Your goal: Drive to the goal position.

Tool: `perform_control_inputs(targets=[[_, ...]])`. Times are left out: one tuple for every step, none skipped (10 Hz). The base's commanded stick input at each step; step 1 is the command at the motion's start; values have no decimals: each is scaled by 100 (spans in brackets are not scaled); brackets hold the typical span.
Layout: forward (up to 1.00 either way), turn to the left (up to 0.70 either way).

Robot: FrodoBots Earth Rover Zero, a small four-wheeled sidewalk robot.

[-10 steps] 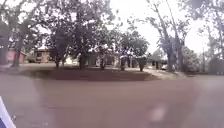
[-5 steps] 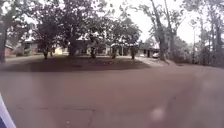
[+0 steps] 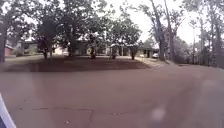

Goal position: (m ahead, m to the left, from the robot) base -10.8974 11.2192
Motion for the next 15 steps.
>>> perform_control_inputs(targets=[[70, 0], [70, 0], [70, 0], [70, 0], [70, 0], [70, -7], [70, -35], [70, -35], [70, -35], [70, -35], [70, -35], [70, -35], [70, -35], [70, -35], [70, -35]])
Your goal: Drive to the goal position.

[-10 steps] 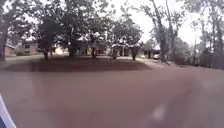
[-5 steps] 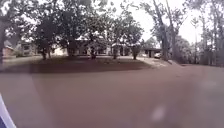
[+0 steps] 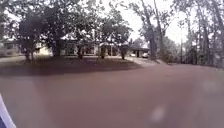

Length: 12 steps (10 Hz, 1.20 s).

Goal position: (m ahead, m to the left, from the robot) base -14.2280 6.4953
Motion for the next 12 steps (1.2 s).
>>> perform_control_inputs(targets=[[70, -35], [70, -35], [70, -35], [70, -35], [70, -35], [70, -35], [70, -35], [70, -35], [70, -35], [70, -35], [70, -35], [70, -35]])
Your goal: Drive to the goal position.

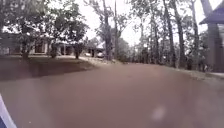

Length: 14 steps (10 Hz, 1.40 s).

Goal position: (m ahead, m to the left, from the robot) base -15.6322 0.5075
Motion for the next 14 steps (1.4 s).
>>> perform_control_inputs(targets=[[70, -4], [70, 0], [70, 0], [70, 0], [70, 0], [70, 0], [70, 0], [70, 0], [70, 0], [70, 0], [70, 0], [70, 0], [70, 0], [70, 0]])
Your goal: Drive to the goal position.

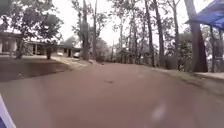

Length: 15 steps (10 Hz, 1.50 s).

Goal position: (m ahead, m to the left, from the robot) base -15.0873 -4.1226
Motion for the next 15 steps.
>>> perform_control_inputs(targets=[[70, 0], [70, -15], [70, -29], [70, -35], [70, -35], [70, -35], [41, -20], [4, -2], [0, 0], [0, 0], [0, 0], [0, 0], [0, 0], [0, 0], [0, 0]])
